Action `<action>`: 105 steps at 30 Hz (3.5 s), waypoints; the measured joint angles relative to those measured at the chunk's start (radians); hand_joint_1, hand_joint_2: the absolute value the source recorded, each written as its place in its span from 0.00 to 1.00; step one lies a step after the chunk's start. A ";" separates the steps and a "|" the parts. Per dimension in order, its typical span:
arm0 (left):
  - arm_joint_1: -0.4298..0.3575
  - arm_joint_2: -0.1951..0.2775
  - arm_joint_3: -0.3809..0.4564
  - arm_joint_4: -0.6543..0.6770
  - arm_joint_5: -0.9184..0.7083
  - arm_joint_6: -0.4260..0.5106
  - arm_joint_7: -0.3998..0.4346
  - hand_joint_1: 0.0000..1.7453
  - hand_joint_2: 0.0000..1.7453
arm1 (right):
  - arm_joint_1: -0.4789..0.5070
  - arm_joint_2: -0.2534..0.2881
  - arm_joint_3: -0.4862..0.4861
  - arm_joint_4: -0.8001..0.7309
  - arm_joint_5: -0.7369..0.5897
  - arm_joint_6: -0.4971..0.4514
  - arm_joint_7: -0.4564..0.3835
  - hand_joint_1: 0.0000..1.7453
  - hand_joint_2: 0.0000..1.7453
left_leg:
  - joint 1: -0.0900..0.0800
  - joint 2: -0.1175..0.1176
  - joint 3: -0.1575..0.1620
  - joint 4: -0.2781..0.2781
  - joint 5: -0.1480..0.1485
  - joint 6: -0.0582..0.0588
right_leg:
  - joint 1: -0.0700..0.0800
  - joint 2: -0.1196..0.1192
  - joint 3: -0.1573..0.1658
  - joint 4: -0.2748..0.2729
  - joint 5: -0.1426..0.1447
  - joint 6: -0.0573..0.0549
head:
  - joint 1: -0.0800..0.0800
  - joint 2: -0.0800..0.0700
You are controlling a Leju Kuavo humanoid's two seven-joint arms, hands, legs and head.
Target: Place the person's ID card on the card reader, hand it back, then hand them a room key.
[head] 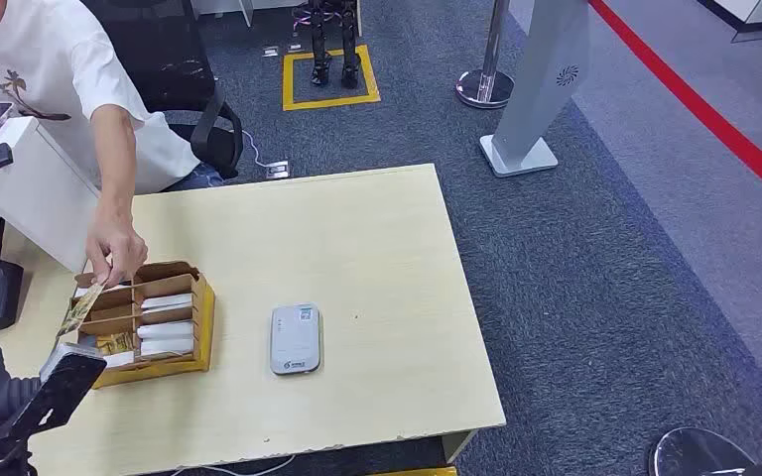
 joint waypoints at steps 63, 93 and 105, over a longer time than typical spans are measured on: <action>-0.389 0.034 -0.214 0.320 -0.200 -0.154 0.071 1.00 1.00 | -0.041 0.000 0.000 -0.002 0.149 0.048 0.041 0.00 0.00 | 0.000 0.000 -0.003 0.004 0.002 0.001 | 0.000 0.001 -0.002 0.001 0.004 0.003 | 0.001 0.000; -0.463 -0.146 -0.387 0.542 -0.235 -0.101 0.061 1.00 1.00 | -0.064 0.001 0.000 -0.010 0.211 0.058 0.060 0.00 0.00 | 0.000 0.001 -0.007 0.006 0.002 0.002 | 0.000 0.002 -0.005 0.001 0.005 0.004 | 0.003 0.000; -0.488 -0.224 -0.452 0.600 -0.219 -0.100 0.046 1.00 1.00 | -0.076 0.005 0.000 -0.016 0.241 0.072 0.074 0.00 0.00 | 0.000 0.001 -0.008 0.007 0.002 0.002 | 0.000 0.002 -0.006 0.001 0.005 0.005 | 0.003 0.000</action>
